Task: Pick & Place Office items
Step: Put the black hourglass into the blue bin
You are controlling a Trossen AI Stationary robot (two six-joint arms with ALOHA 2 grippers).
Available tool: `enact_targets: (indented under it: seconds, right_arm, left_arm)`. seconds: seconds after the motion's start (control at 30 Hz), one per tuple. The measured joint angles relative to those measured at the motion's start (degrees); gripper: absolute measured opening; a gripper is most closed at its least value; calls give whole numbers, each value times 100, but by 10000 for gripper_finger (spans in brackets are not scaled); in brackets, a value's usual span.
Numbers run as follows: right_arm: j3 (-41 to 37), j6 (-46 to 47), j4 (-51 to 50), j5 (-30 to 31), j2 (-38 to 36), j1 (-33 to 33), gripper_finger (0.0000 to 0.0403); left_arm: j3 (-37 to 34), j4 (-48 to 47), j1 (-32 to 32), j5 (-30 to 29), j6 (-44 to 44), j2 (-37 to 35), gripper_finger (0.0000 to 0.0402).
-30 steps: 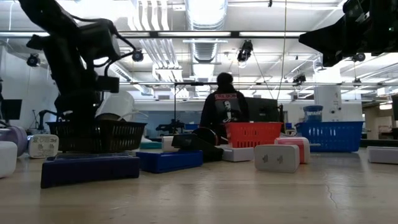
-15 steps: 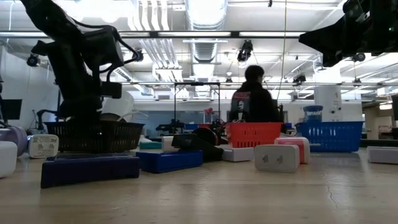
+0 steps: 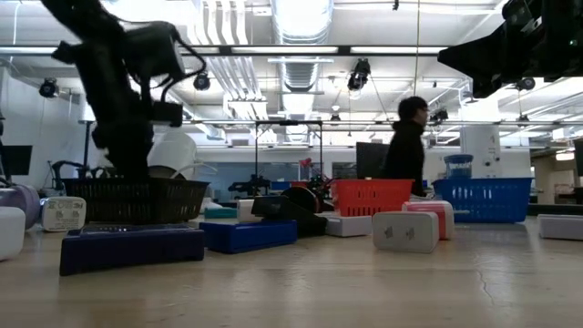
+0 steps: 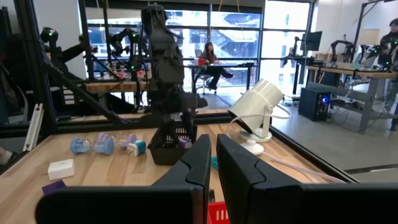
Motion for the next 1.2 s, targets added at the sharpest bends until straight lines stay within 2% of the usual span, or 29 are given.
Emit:
enact_targets:
  seconds: [0.17, 0.27, 0.4, 0.5, 0.6, 0.67, 0.77, 0.97, 1.1, 1.2]
  right_arm:
    - [0, -12, 1, 0, -1, 0, 22]
    - [0, -14, 2, 0, -1, 0, 22]
    - [0, -10, 3, 1, -1, 0, 22]
    - [1, -14, 53, 1, 1, 0, 22]
    - [2, -12, 153, 2, -1, 0, 22]
    - [2, -7, 158, 2, -1, 0, 22]
    - [2, -14, 156, 2, 1, 0, 22]
    - [2, -127, 141, 2, -1, -2, 22]
    - [2, -147, 132, 2, 0, -4, 22]
    - [2, -196, 136, 5, 1, -4, 22]
  left_arm:
    - [499, -567, -1, -2, 292, -327, 205]
    - [739, -352, -41, 22, 1019, -652, 203]
    - [837, 874, -94, 178, 1859, -1260, 197]
    - [722, 2253, -92, 834, 2502, -1761, 188]
    - [359, 3614, -94, 1684, 3365, -2177, 166]
    - [-2, 4424, -76, 1980, 3666, -2367, 145]
    - [-513, 5416, 74, 2035, 3672, -2465, 102]
    - [-1636, 6261, 565, 2092, 3414, -2326, 10]
    - [-2294, 7173, 933, 2148, 3115, -2256, 10]
    - [-2586, 7314, 1130, 2371, 3088, -2322, 8]
